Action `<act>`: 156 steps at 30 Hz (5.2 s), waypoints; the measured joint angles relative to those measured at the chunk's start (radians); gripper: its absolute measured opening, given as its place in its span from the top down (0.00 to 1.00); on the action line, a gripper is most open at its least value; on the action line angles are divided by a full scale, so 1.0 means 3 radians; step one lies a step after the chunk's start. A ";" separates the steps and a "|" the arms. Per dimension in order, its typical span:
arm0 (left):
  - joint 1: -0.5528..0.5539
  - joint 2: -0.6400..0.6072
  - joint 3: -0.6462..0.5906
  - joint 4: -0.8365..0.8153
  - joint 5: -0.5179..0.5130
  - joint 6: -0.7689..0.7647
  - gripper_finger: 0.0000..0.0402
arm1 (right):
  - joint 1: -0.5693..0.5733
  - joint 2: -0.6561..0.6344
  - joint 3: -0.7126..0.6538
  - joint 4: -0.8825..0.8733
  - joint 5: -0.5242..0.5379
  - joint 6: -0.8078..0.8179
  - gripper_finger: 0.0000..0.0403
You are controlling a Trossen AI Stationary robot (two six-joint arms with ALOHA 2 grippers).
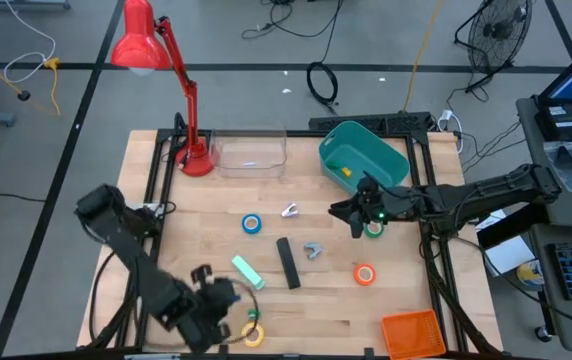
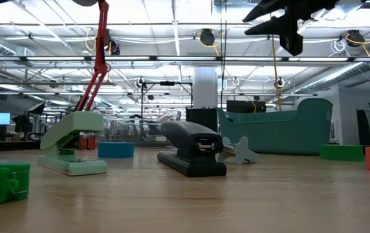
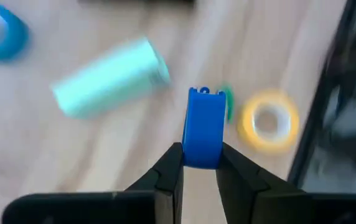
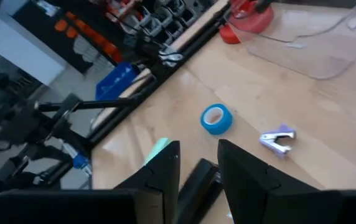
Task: Pick and place Stapler, Stapler remover, tape
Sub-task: Put the blue stapler into the green bin
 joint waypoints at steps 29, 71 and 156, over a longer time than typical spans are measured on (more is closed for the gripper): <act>0.2923 0.0246 0.0077 0.1841 0.4171 0.2005 0.83 | -0.0866 0.0079 0.0001 -0.0066 -0.2668 0.0137 0.75; 0.3069 0.0897 0.0927 0.1557 0.4339 0.2523 0.83 | -0.0918 0.0574 0.0003 0.0578 -0.3124 0.0079 0.54; 0.2977 0.0527 0.0923 -0.0135 0.3421 0.3284 0.80 | -0.1453 0.0380 0.0007 -0.0043 -0.1320 -0.0322 0.83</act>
